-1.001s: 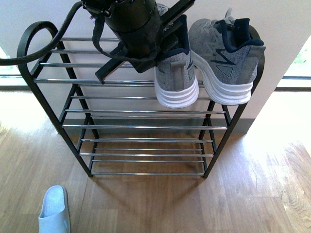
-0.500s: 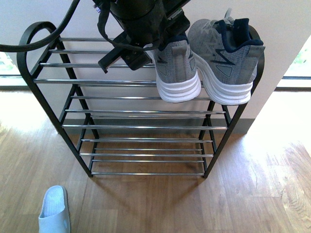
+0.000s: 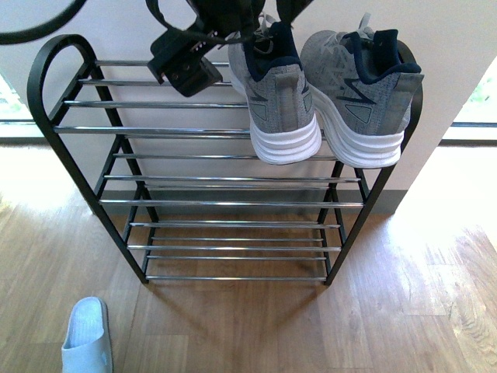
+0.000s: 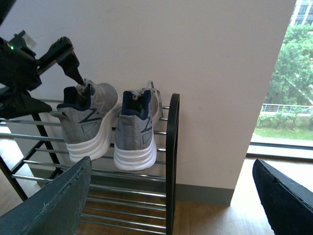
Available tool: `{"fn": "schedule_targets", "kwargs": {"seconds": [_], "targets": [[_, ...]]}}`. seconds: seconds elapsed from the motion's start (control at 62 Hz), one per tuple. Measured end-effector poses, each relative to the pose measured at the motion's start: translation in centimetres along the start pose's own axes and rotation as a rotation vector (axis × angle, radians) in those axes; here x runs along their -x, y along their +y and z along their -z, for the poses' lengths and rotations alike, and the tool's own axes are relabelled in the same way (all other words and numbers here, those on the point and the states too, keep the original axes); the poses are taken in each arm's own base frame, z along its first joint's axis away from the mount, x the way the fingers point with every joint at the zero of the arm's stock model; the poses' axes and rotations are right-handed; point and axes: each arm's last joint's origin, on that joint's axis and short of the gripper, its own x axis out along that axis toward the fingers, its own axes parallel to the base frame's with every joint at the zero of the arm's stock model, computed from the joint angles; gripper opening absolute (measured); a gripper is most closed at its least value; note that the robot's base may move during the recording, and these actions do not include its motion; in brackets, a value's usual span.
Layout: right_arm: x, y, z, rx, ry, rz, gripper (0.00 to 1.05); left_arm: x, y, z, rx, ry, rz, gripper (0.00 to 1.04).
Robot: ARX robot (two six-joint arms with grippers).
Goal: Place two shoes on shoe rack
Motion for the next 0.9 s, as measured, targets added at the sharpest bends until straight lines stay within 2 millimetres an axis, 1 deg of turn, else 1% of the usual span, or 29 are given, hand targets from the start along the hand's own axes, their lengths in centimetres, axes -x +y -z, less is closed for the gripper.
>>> {"fn": "schedule_targets", "kwargs": {"seconds": [0.113,0.226,0.323,0.452,0.549,0.629,0.742,0.904], "targets": [[0.0,0.0,0.0,0.000,0.000,0.000,0.95,1.5,-0.2,-0.4,-0.011,-0.040,0.010,0.95],[0.0,0.0,0.0,0.000,0.000,0.000,0.95,3.3,0.2,-0.7,-0.047,-0.102,-0.009,0.95],[0.0,0.0,0.0,0.000,0.000,0.000,0.95,5.5,0.7,-1.0,-0.088,-0.178,-0.026,0.95],[0.0,0.0,0.0,0.000,0.000,0.000,0.95,9.1,1.9,-1.4,-0.158,-0.294,-0.054,0.95],[0.0,0.0,0.0,0.000,0.000,0.000,0.95,12.1,3.5,-1.6,-0.194,-0.370,-0.071,0.95],[0.0,0.0,0.0,0.000,0.000,0.000,0.95,14.1,4.9,-1.7,-0.215,-0.427,-0.101,0.95],[0.0,0.0,0.0,0.000,0.000,0.000,0.95,17.7,7.5,-1.7,-0.235,-0.537,-0.141,0.95],[0.0,0.0,0.0,0.000,0.000,0.000,0.95,21.6,10.8,-1.4,-0.263,-0.648,-0.197,0.95]]}}
